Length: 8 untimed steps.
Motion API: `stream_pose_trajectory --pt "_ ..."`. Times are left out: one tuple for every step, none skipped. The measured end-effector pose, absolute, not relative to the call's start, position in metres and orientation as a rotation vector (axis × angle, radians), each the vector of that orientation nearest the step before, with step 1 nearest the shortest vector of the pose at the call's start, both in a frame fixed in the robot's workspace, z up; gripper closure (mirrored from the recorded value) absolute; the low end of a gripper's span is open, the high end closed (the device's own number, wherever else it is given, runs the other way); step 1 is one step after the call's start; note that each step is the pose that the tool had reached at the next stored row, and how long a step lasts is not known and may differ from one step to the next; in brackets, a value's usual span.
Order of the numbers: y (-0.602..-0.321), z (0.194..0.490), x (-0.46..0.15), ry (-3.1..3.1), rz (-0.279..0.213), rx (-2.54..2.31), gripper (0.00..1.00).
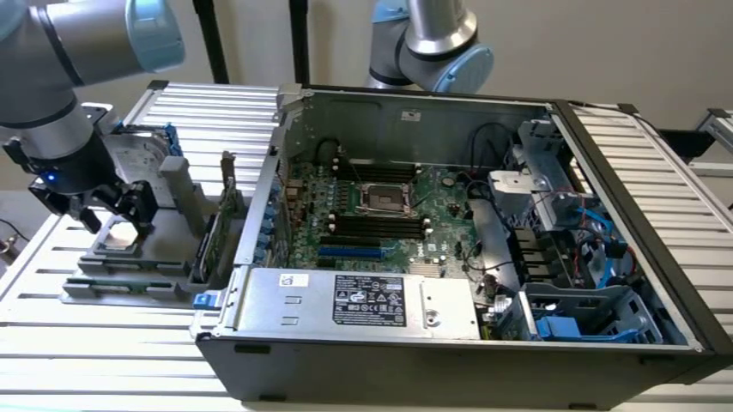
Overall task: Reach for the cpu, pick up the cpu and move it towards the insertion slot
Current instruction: 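Pick up the cpu and move it towards the insertion slot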
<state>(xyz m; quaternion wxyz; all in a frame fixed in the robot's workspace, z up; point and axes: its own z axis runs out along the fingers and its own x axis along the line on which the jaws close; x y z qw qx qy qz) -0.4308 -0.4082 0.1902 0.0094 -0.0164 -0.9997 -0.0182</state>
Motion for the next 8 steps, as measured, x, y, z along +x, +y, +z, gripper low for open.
stream_pose_trajectory --pt "-0.4079 0.1898 -0.4308 -3.122 -0.057 -0.051 0.23" --pt "-0.4076 0.1895 -0.4308 -3.122 -0.057 -0.051 0.23" --pt "-0.4073 0.1891 -0.4308 -3.122 -0.057 -0.051 0.23" --pt "-0.4071 0.1887 -0.4308 -3.122 -0.057 -0.051 0.23" --pt "-0.4068 0.1882 -0.4308 -3.122 -0.057 -0.051 0.23" --pt "-0.4067 0.1878 -0.4308 -3.122 -0.057 -0.051 0.23" --pt "-0.4065 0.1874 -0.4308 -3.122 -0.056 -0.051 0.23" --pt "-0.4065 0.1871 -0.4308 -3.122 -0.055 -0.051 0.23"
